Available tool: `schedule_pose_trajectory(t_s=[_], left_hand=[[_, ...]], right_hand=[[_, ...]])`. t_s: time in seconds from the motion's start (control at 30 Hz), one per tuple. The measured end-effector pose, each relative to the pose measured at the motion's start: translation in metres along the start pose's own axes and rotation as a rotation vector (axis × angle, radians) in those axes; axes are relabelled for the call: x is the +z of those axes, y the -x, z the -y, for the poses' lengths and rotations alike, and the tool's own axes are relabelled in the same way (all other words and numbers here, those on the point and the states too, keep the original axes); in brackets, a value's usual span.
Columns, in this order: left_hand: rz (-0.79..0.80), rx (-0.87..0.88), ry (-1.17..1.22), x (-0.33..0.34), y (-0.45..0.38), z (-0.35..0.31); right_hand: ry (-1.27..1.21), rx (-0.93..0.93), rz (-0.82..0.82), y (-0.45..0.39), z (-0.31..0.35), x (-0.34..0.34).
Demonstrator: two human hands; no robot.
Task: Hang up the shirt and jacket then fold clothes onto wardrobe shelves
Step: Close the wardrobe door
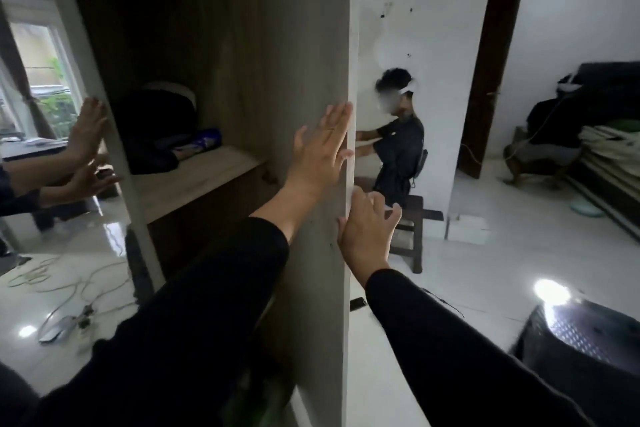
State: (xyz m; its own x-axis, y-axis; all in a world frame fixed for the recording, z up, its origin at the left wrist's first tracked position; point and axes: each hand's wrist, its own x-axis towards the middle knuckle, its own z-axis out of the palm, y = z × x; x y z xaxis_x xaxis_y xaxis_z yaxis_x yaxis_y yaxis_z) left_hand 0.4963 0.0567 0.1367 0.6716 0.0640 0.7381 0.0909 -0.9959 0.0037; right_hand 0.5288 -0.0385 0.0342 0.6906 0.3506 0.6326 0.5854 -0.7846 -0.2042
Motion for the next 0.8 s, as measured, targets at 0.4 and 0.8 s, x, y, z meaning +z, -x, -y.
schedule_pose_trajectory(t_s=[0.4,0.8], left_hand=[[0.068,0.038,-0.075,0.095,-0.097,-0.058],[0.152,-0.017,-0.081,0.184,-0.179,-0.069]], right_hand=[[0.041,0.094,0.093,-0.091,-0.119,0.032],[-0.185,-0.100,0.147,-0.164,-0.205,0.076]])
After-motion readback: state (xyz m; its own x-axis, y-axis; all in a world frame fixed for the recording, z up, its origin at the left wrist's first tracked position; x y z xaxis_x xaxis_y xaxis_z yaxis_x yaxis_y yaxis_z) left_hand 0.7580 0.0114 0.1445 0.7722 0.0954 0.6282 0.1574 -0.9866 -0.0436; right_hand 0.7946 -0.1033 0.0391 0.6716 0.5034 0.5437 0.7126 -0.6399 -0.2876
